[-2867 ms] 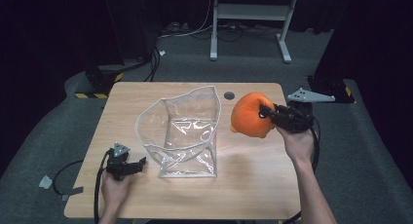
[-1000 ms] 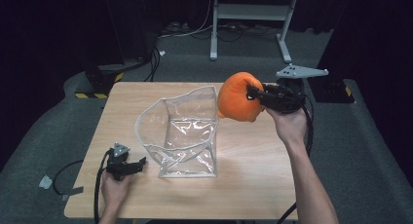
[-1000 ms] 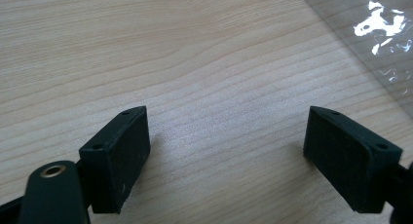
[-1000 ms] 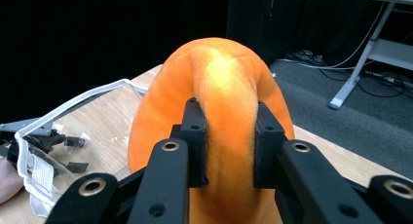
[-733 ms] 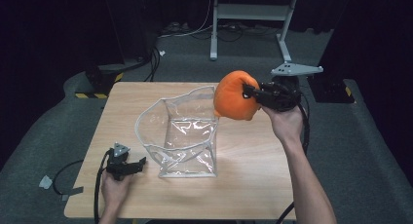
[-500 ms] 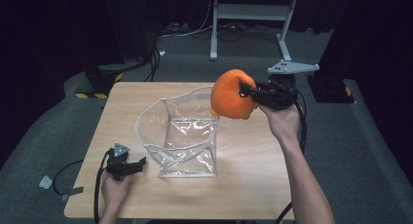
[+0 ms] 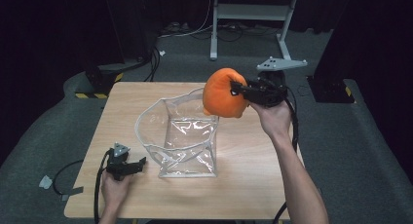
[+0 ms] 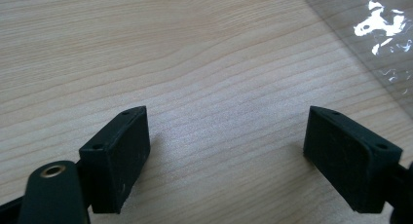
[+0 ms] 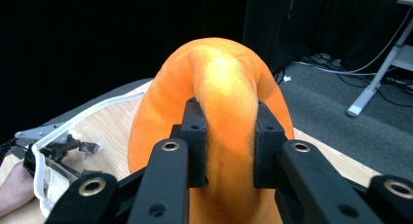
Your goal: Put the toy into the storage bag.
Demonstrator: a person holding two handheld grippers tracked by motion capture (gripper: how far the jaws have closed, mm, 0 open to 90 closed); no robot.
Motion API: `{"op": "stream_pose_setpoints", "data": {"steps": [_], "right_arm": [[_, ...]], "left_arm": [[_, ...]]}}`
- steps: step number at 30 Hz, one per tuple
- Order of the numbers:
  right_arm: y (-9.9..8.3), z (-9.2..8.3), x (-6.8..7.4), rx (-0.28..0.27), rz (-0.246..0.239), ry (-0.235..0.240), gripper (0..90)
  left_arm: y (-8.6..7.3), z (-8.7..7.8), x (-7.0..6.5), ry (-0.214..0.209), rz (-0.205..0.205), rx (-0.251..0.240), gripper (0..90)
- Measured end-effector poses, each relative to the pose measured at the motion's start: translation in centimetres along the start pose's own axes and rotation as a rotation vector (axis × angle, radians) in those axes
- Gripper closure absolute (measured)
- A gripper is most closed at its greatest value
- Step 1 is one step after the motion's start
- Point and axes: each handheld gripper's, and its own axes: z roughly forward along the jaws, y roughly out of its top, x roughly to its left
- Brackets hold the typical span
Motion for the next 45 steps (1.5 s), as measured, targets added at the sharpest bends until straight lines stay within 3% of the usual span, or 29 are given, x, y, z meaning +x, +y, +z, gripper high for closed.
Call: {"op": "stream_pose_setpoints", "data": {"steps": [45], "right_arm": [[1.6, 5.0, 2.5, 0.003, -0.016, 0.084, 72.9]], "left_arm": [[0.0, 0.0, 0.0, -0.001, 0.000, 0.000, 17.3]]}}
